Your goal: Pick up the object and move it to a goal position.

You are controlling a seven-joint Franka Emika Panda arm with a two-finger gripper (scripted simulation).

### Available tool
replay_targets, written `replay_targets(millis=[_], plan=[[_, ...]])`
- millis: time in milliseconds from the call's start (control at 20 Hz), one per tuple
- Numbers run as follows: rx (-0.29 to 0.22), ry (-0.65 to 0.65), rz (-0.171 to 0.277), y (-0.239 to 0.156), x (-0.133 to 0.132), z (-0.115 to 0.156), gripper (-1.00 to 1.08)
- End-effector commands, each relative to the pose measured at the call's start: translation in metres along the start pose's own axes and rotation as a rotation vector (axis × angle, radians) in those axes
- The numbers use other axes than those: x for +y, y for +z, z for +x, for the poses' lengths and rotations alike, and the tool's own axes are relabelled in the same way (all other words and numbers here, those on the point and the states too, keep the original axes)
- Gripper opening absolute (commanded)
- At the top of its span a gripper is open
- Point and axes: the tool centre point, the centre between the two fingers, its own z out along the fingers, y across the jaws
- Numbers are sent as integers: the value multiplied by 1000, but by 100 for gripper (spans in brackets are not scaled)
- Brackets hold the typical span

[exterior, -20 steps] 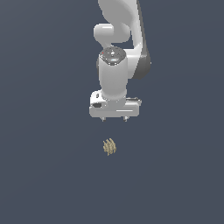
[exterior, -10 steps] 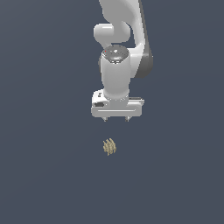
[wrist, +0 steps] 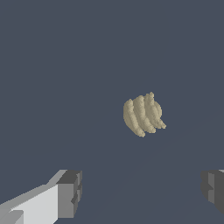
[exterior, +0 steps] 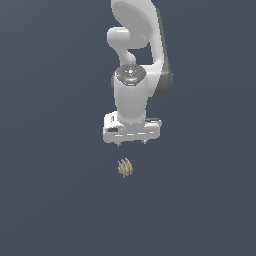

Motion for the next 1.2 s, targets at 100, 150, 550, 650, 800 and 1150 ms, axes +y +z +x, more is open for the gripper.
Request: replay_targets(millis=[100, 150, 550, 650, 800, 1150], plan=[[-9, -93, -8, 19, 8, 13, 100], [-11, -117, -10, 24, 10, 16, 100], [-27, -280, -18, 61, 25, 36, 100], [-30, -305, -19, 67, 27, 39, 100], [-32, -333, -19, 73, 30, 41, 100], [-34, -346, -19, 78, 32, 42, 100]])
